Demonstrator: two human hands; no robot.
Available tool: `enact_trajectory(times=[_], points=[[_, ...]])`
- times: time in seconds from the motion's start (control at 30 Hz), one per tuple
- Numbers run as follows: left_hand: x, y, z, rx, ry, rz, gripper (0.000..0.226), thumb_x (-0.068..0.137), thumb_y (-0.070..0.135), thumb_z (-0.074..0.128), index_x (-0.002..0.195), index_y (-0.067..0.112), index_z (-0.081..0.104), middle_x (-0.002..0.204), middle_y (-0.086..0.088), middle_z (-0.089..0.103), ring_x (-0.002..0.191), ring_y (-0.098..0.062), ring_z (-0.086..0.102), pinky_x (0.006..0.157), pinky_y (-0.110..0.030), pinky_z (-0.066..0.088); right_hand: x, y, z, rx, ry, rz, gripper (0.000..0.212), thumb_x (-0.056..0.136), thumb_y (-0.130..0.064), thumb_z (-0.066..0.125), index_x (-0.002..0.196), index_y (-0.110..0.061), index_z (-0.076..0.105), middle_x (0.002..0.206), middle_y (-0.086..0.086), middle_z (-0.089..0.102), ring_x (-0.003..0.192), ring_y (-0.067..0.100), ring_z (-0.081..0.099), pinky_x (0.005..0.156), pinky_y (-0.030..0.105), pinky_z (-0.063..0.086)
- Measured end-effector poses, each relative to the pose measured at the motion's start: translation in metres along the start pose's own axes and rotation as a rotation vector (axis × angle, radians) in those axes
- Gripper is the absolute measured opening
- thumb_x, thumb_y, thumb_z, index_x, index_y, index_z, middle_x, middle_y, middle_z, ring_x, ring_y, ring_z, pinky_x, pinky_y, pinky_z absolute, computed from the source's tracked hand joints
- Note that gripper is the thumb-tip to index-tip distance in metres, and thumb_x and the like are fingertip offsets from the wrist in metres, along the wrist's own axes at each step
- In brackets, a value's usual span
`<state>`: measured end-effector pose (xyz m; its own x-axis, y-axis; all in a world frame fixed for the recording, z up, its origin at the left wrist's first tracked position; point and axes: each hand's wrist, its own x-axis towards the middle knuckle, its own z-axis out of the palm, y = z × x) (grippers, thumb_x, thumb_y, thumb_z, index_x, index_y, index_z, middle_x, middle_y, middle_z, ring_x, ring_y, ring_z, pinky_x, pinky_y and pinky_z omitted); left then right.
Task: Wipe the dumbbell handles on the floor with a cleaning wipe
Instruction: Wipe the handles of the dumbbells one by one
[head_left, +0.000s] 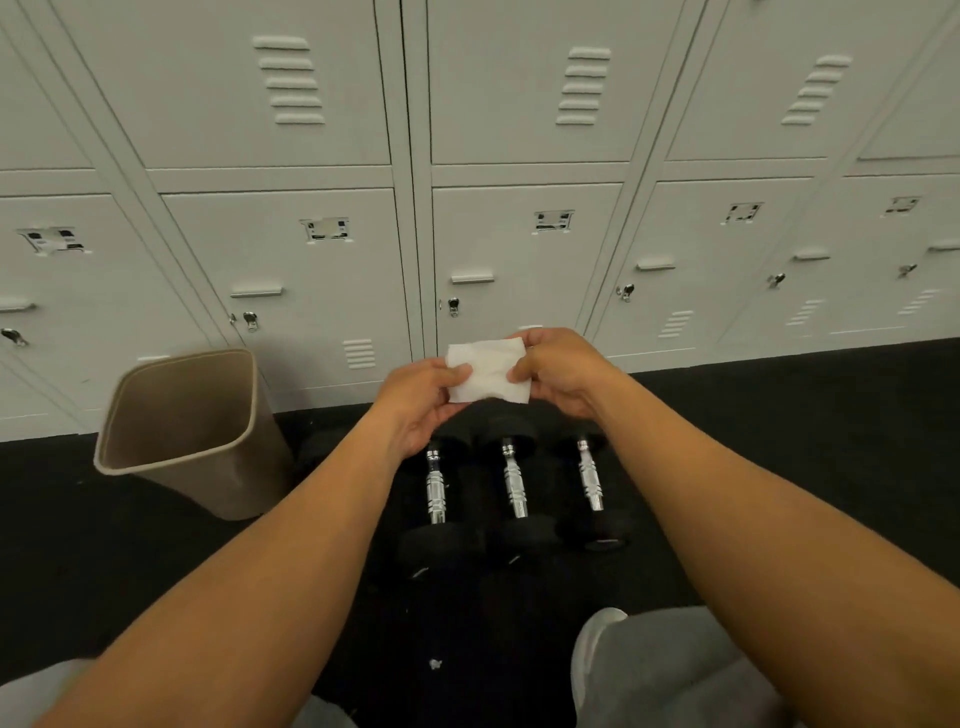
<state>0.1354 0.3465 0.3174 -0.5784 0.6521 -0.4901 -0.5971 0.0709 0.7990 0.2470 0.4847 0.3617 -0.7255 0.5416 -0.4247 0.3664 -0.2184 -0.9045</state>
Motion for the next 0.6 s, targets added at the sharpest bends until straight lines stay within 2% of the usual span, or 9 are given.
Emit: enact_trajectory(times=[0.13,0.23,0.3,0.37,0.47,0.6], points=[[0.012,-0.015,0.042,0.008,-0.068,0.015,0.028,0.087,-0.005,0.066,0.113,0.004,0.062,0.117,-0.018,0.069,0.1,-0.029,0.071,0.073,-0.034,0.06,0.007,-0.008,-0.048,-0.121,0.002,0.011,0.033,0.081,0.015,0.061,0.108,-0.003,0.067,0.114,0.017,0.068,0.106,0.031,0.067,0.087,0.043,0.058],[0.026,-0.031,0.069,-0.044,-0.181,-0.013,0.048,0.086,-0.012,0.061,0.124,0.016,0.057,0.124,-0.012,0.065,0.108,-0.032,0.067,0.074,-0.037,0.061,0.013,-0.007,-0.082,-0.232,-0.002,0.031,0.032,0.082,0.013,0.062,0.11,-0.002,0.068,0.111,0.015,0.069,0.102,0.028,0.068,0.082,0.038,0.06],[0.041,-0.044,0.081,-0.049,-0.261,-0.059,0.06,0.085,-0.012,0.061,0.133,0.023,0.055,0.129,-0.008,0.062,0.113,-0.033,0.064,0.08,-0.042,0.059,0.018,0.001,-0.102,-0.269,-0.012,0.055,0.031,0.083,0.013,0.061,0.109,-0.002,0.069,0.109,0.015,0.07,0.101,0.027,0.068,0.082,0.038,0.06],[0.056,-0.058,0.091,-0.016,-0.297,-0.089,0.054,0.086,-0.009,0.062,0.132,0.019,0.058,0.129,-0.009,0.063,0.115,-0.032,0.064,0.084,-0.043,0.058,0.026,0.016,-0.12,-0.266,-0.016,0.087,0.027,0.084,0.011,0.061,0.105,-0.003,0.069,0.107,0.015,0.07,0.099,0.027,0.069,0.08,0.037,0.06],[0.081,-0.083,0.101,0.01,-0.25,-0.122,0.032,0.089,-0.002,0.064,0.118,0.01,0.066,0.12,-0.012,0.069,0.109,-0.029,0.068,0.086,-0.04,0.058,0.042,0.052,-0.144,-0.128,-0.008,0.149,0.026,0.087,0.004,0.064,0.111,-0.003,0.068,0.111,0.016,0.071,0.099,0.029,0.071,0.077,0.04,0.06],[0.113,-0.118,0.104,0.086,-0.183,-0.15,0.02,0.088,0.001,0.068,0.108,0.003,0.068,0.107,-0.013,0.074,0.096,-0.023,0.073,0.079,-0.033,0.059,0.059,0.109,-0.162,0.095,-0.007,0.229,0.026,0.092,-0.009,0.064,0.117,-0.004,0.065,0.115,0.017,0.07,0.105,0.032,0.069,0.079,0.045,0.06]])
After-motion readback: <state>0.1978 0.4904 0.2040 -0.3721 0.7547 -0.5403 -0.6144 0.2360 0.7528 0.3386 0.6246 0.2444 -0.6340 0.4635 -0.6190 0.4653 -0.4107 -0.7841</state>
